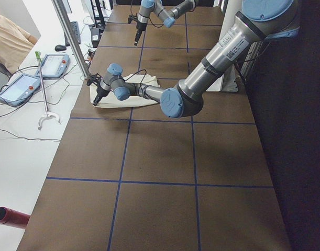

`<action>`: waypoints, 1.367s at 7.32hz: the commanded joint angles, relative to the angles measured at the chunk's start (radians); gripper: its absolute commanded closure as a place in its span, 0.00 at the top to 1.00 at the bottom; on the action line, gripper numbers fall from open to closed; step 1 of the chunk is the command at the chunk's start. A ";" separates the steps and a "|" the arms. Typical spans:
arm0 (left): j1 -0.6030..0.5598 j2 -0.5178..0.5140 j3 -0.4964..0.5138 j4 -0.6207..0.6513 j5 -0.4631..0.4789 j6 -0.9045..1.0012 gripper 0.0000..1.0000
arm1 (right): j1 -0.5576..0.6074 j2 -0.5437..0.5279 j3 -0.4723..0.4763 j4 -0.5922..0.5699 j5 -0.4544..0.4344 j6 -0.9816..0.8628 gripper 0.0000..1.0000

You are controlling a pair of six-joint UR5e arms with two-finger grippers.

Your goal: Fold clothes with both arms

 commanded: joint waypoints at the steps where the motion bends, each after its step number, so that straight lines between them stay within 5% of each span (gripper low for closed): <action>1: -0.038 -0.024 0.021 -0.037 -0.008 0.041 1.00 | -0.020 0.034 -0.001 0.000 0.000 0.062 1.00; 3: -0.188 0.032 -0.057 -0.039 -0.356 0.206 1.00 | -0.072 0.115 -0.050 -0.008 -0.003 0.175 1.00; 4: -0.189 0.110 -0.149 -0.039 -0.361 0.218 1.00 | -0.135 0.193 -0.117 -0.007 -0.076 0.270 0.92; 5: -0.189 0.139 -0.198 -0.031 -0.361 0.218 1.00 | -0.201 0.261 -0.182 -0.010 -0.177 0.384 0.65; 6: -0.189 0.145 -0.203 -0.037 -0.362 0.215 1.00 | -0.233 0.297 -0.245 -0.011 -0.187 0.445 0.59; 10: -0.187 0.145 -0.211 -0.041 -0.362 0.209 1.00 | -0.284 0.351 -0.382 -0.008 -0.279 0.491 0.59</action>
